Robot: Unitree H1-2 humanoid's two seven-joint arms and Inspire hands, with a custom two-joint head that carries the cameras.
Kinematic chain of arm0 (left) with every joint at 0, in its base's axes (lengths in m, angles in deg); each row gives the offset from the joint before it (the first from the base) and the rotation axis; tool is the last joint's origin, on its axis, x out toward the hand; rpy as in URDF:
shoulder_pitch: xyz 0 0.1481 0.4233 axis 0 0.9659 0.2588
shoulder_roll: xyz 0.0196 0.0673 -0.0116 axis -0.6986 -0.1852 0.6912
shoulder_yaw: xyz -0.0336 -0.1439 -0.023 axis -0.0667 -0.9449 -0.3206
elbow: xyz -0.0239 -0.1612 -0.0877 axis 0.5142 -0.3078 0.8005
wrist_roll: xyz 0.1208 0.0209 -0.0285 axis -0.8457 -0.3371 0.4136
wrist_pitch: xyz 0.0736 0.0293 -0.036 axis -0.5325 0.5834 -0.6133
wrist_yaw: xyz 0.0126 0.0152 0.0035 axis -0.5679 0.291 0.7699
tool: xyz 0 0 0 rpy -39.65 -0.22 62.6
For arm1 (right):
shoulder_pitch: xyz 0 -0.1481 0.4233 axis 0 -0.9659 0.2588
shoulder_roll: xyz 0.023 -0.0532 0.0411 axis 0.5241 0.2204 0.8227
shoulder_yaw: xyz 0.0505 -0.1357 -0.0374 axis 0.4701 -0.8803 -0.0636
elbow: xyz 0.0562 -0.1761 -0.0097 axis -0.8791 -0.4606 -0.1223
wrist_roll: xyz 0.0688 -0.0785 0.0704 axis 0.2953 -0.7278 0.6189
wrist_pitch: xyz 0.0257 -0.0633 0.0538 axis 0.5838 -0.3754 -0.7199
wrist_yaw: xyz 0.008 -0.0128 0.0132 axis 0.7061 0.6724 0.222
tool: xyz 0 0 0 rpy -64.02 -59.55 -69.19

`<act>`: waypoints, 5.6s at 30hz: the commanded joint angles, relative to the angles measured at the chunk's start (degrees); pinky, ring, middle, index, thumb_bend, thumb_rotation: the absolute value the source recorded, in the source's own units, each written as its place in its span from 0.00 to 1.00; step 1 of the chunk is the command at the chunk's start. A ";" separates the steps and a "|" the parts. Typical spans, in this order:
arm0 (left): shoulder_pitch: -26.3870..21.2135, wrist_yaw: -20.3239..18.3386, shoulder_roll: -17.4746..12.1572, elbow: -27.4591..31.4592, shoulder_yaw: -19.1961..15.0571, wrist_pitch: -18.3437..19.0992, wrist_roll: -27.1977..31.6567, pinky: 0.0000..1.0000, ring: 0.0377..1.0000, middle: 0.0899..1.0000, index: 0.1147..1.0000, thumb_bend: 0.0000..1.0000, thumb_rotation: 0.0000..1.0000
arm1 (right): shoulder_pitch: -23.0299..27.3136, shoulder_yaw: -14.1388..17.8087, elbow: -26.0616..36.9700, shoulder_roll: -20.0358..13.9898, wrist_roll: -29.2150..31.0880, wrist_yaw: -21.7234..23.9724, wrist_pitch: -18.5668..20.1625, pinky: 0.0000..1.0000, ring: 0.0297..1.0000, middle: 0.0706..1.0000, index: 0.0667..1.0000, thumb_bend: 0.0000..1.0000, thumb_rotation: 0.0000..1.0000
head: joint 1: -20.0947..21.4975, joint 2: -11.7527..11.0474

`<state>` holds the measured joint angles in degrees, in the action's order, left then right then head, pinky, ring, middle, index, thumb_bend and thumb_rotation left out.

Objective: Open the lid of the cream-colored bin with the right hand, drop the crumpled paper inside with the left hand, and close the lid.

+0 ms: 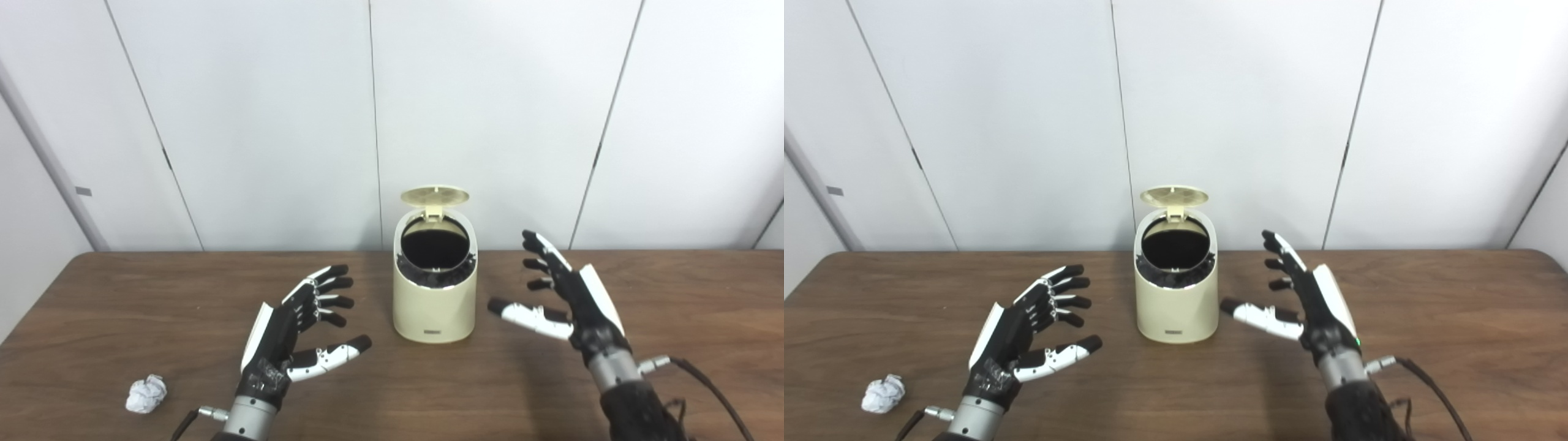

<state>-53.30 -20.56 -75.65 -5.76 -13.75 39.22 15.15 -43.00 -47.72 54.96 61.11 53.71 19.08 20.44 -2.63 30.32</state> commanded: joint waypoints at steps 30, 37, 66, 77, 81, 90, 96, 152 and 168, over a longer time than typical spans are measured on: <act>1.76 -0.83 -8.11 17.48 -3.30 9.07 -11.66 0.52 0.64 0.78 0.77 0.69 0.00 | -2.63 2.39 5.30 -3.20 6.47 6.33 0.40 0.79 0.93 0.99 0.98 0.78 0.33 | -22.13 -2.54; 3.03 -5.65 -17.42 24.33 -7.97 17.74 -14.10 0.54 0.70 0.77 0.73 0.76 0.00 | -1.67 1.75 5.01 -3.06 5.14 6.05 0.21 0.76 0.92 0.98 0.98 0.80 0.35 | -21.91 -2.91; 4.93 -27.66 -34.79 22.03 -8.54 24.22 -54.25 0.55 0.71 0.74 0.76 0.90 0.25 | -0.90 1.72 8.32 -3.16 4.59 7.29 3.33 0.76 0.91 0.96 0.96 0.77 0.27 | -22.42 -2.20; 3.56 -28.06 -33.22 13.87 -5.90 23.82 -56.12 0.57 0.68 0.73 0.74 0.91 0.18 | -1.04 1.70 8.88 -3.26 4.69 7.58 3.46 0.76 0.90 0.96 0.96 0.77 0.25 | -22.12 -2.13; 3.32 -24.39 -32.74 10.96 -4.93 22.63 -55.91 0.54 0.62 0.70 0.72 0.90 0.15 | -1.19 1.72 9.65 -3.44 4.68 7.87 4.33 0.76 0.90 0.96 0.95 0.77 0.25 | -22.21 -1.96; 3.07 -21.09 -32.44 8.13 -3.75 22.09 -56.05 0.54 0.64 0.71 0.72 0.86 0.18 | -1.65 2.03 11.01 -3.52 5.09 8.67 5.65 0.77 0.90 0.96 0.96 0.76 0.23 | -22.22 -1.40; 3.22 -18.24 -32.25 6.60 -3.59 21.23 -54.70 0.50 0.59 0.66 0.69 0.85 0.15 | -1.87 1.90 11.51 -3.42 5.08 8.92 5.70 0.77 0.90 0.96 0.96 0.74 0.19 | -22.12 -1.08; 3.00 -10.95 -34.92 -2.85 2.84 19.47 -47.97 0.32 0.34 0.40 0.47 0.50 0.00 | -2.37 3.87 17.77 -2.28 5.84 8.88 12.13 0.65 0.83 0.98 0.92 0.63 0.18 | -22.28 1.18; -0.56 -18.39 -37.49 8.61 0.47 20.63 -48.53 0.30 0.33 0.40 0.47 0.50 0.00 | -1.99 3.68 16.88 -1.40 5.00 8.42 11.68 0.66 0.83 0.97 0.92 0.61 0.14 | -22.65 1.02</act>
<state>-51.08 -39.27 -110.55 0.64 -11.60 59.49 -32.73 -46.68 -44.39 70.43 59.57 58.58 28.43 33.25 -25.31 31.29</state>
